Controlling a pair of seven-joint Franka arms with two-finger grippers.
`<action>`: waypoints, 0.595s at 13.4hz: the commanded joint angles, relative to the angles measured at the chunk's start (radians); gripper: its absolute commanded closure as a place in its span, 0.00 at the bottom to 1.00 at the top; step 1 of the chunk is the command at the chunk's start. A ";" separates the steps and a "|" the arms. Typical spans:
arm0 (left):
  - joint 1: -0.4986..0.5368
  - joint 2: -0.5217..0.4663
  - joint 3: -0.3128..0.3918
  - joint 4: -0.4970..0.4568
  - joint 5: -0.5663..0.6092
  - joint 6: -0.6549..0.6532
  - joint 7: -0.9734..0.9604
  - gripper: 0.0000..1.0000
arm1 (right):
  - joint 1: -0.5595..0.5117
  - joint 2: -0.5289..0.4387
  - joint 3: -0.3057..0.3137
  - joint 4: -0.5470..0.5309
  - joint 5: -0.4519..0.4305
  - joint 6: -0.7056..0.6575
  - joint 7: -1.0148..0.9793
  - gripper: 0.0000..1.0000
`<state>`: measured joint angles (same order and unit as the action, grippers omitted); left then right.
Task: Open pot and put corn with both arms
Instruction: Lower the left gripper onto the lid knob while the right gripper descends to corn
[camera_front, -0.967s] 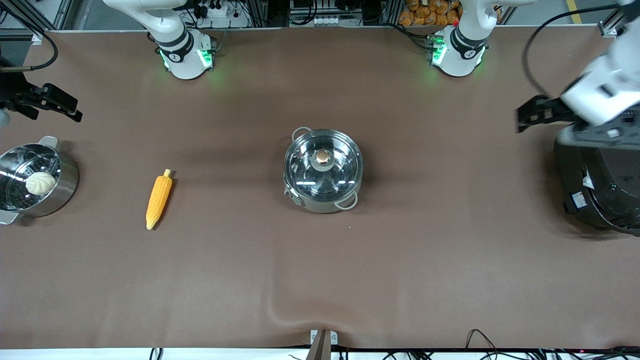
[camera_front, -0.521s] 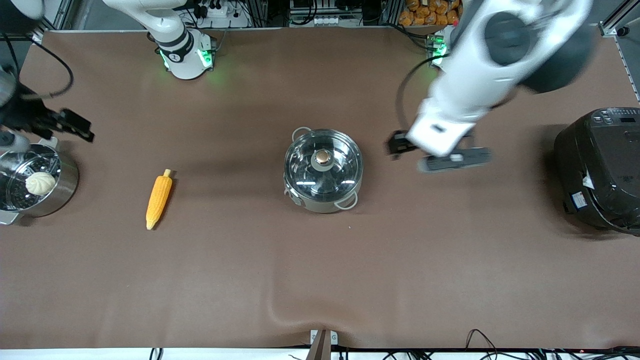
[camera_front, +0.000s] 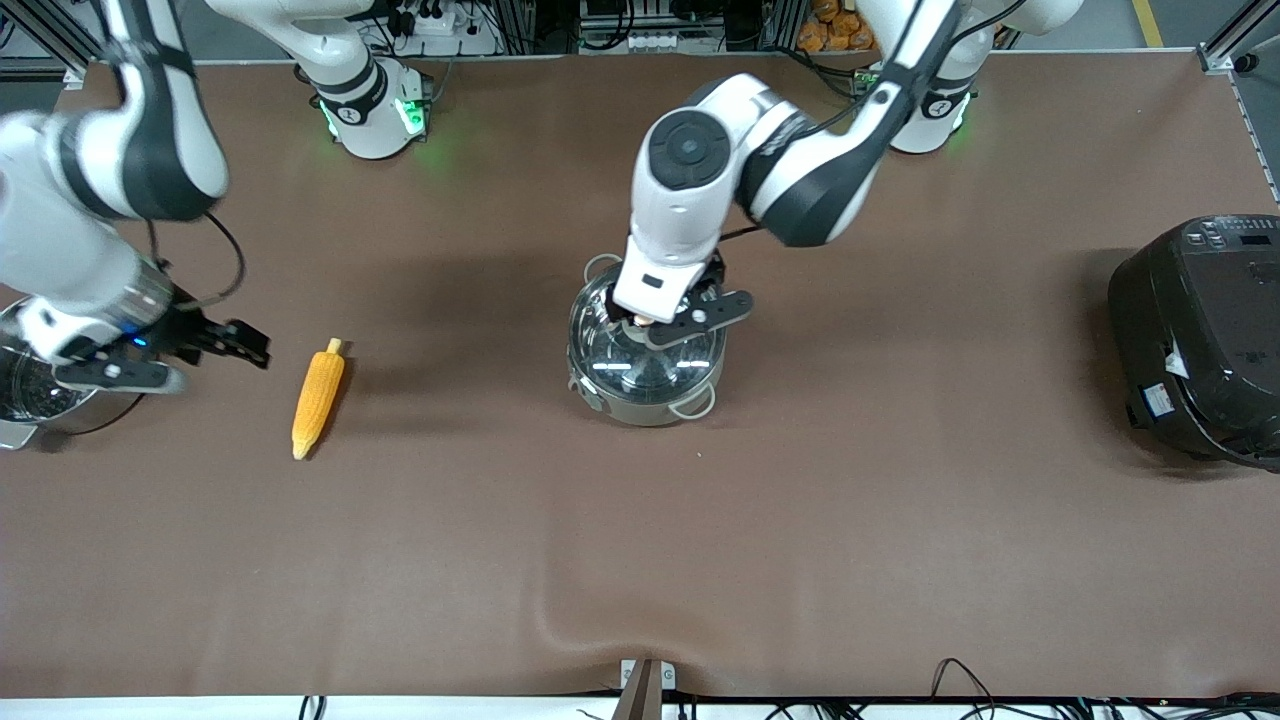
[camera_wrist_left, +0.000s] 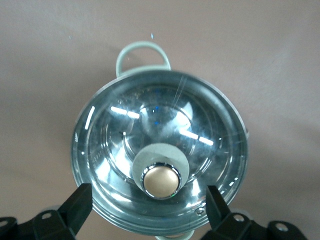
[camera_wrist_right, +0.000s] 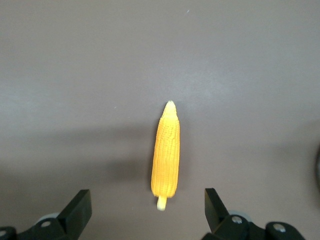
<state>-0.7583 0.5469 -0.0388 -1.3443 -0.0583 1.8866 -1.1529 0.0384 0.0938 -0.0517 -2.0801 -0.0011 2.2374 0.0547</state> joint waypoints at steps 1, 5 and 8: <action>-0.019 0.019 0.011 0.020 0.038 -0.009 -0.054 0.00 | -0.015 0.030 0.013 -0.101 -0.010 0.146 0.008 0.00; -0.045 0.083 0.013 0.025 0.049 0.022 -0.094 0.04 | -0.031 0.119 0.013 -0.109 -0.005 0.212 0.008 0.00; -0.062 0.103 0.014 0.025 0.058 0.023 -0.111 0.09 | -0.032 0.205 0.013 -0.107 -0.002 0.316 0.008 0.00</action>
<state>-0.7986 0.6352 -0.0354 -1.3440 -0.0315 1.9100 -1.2241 0.0276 0.2470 -0.0529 -2.1883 -0.0011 2.4888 0.0555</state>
